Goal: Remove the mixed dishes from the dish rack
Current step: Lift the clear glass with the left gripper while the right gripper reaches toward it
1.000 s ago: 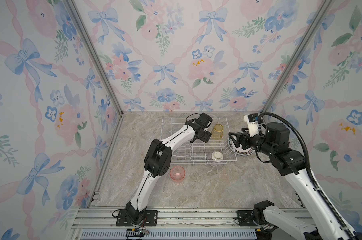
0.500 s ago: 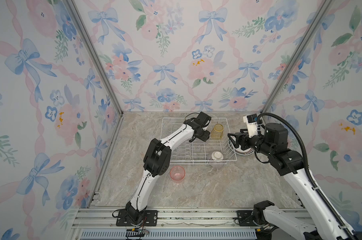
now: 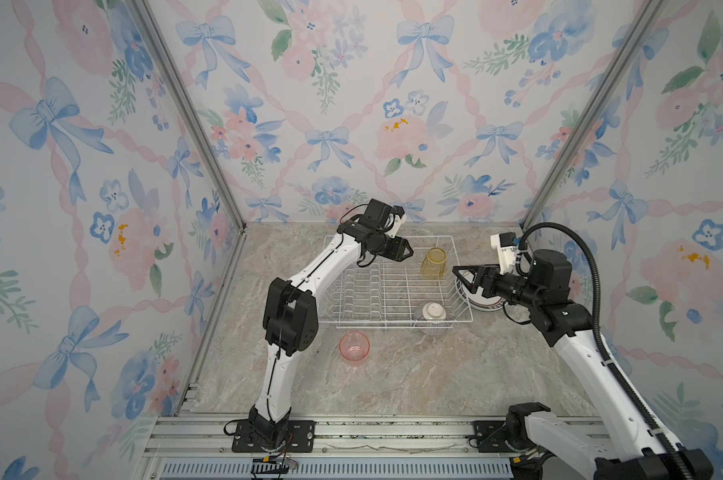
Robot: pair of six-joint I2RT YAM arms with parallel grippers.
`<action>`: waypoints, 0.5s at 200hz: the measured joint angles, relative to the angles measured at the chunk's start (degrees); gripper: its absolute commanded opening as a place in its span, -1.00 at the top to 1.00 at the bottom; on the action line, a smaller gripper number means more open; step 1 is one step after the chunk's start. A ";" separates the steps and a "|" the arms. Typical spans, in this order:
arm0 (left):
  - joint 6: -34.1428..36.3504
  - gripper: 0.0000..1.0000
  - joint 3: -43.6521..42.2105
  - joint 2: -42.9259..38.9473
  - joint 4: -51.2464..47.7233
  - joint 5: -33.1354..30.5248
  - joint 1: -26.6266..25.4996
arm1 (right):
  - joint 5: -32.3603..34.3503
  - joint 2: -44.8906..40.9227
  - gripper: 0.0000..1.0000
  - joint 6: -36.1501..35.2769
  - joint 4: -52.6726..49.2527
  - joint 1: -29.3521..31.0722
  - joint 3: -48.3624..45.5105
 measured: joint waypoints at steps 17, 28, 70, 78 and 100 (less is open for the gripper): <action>-1.77 0.06 -2.47 -2.10 3.19 5.01 0.92 | -4.42 1.75 -0.59 3.30 3.80 -0.04 -1.66; -3.45 0.04 -5.20 -3.61 6.60 8.68 1.49 | -6.73 2.45 -0.59 5.51 6.84 -0.04 -3.08; -18.01 0.00 -24.39 -10.16 31.67 22.86 4.07 | -11.72 4.24 -0.49 15.80 20.02 -0.04 -9.31; -20.74 0.00 -26.49 -10.36 35.63 24.68 4.46 | -12.15 4.83 -0.46 17.53 22.16 -0.04 -9.68; -26.53 0.00 -29.24 -10.36 43.41 28.02 4.98 | -12.85 6.27 -0.42 21.14 27.28 0.15 -9.84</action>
